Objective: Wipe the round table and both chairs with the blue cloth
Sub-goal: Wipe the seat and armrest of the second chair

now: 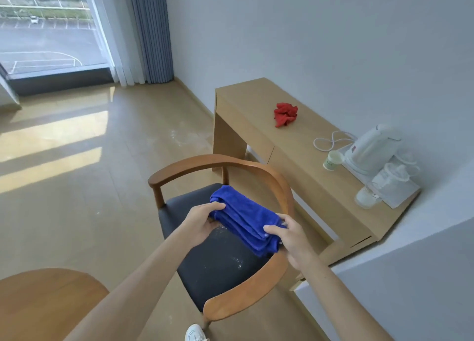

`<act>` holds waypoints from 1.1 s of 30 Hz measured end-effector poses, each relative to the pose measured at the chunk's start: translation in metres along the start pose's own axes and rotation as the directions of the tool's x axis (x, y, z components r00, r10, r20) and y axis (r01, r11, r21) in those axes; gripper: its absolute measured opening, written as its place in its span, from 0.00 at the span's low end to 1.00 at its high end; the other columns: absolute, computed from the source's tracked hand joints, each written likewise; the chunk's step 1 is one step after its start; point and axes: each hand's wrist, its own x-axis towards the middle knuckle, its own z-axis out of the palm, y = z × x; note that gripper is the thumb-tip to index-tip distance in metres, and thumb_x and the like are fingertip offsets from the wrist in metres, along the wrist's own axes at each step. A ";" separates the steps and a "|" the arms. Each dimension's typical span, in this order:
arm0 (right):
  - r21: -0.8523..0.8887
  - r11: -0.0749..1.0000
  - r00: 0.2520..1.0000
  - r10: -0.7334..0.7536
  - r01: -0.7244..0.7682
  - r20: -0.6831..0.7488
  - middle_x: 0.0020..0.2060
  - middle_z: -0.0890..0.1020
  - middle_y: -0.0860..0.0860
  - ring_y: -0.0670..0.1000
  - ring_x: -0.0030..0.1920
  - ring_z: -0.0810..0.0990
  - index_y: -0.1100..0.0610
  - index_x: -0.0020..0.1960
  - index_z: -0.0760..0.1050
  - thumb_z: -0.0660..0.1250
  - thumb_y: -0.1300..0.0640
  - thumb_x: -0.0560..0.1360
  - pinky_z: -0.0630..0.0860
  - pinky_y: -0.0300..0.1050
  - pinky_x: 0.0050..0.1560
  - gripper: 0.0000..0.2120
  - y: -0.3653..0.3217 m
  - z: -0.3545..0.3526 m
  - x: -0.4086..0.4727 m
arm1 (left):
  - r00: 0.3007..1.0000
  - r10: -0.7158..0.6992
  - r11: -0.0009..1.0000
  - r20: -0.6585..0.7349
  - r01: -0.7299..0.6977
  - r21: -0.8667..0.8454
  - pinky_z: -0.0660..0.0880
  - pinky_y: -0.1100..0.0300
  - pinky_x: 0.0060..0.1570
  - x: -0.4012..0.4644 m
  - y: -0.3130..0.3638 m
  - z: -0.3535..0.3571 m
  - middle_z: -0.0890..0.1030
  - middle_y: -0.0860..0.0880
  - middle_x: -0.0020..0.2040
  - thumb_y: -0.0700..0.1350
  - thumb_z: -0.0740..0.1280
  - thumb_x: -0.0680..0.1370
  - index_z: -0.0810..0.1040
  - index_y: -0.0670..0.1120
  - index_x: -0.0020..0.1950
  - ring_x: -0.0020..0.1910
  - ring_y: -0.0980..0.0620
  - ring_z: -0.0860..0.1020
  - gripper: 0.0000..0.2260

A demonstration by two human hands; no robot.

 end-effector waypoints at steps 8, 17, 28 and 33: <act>-0.363 0.929 0.989 -0.027 0.078 0.142 0.55 0.79 0.48 0.50 0.54 0.80 0.51 0.61 0.73 0.75 0.59 0.70 0.81 0.50 0.53 0.21 -0.030 0.011 0.084 | 0.974 0.025 0.928 -0.227 -0.107 -0.357 0.77 0.55 0.49 0.055 0.011 0.012 0.80 0.43 0.54 0.41 0.69 0.75 0.76 0.42 0.61 0.50 0.48 0.79 0.14; -0.611 0.758 0.944 -0.020 0.230 0.330 0.57 0.77 0.46 0.48 0.57 0.77 0.51 0.65 0.72 0.69 0.61 0.75 0.77 0.39 0.52 0.20 -0.025 0.003 0.209 | 0.910 -0.048 0.948 -0.412 -0.089 -0.305 0.80 0.43 0.48 0.123 -0.008 0.026 0.79 0.43 0.57 0.42 0.67 0.77 0.72 0.47 0.58 0.53 0.41 0.81 0.11; -0.763 0.574 0.889 0.123 0.298 0.440 0.64 0.76 0.49 0.48 0.61 0.75 0.53 0.69 0.70 0.66 0.62 0.76 0.73 0.40 0.56 0.22 0.026 0.007 0.337 | 0.673 -0.276 0.912 -0.686 -0.042 -0.408 0.80 0.49 0.46 0.216 -0.069 0.017 0.80 0.42 0.52 0.36 0.66 0.76 0.76 0.42 0.54 0.48 0.43 0.82 0.07; -0.775 0.515 0.871 0.103 0.367 0.481 0.64 0.76 0.51 0.51 0.63 0.74 0.54 0.69 0.70 0.65 0.63 0.76 0.72 0.45 0.63 0.22 0.053 0.052 0.398 | 0.615 -0.250 0.944 -0.748 -0.017 -0.330 0.79 0.54 0.49 0.269 -0.075 -0.030 0.81 0.43 0.52 0.37 0.67 0.76 0.77 0.42 0.55 0.51 0.46 0.81 0.08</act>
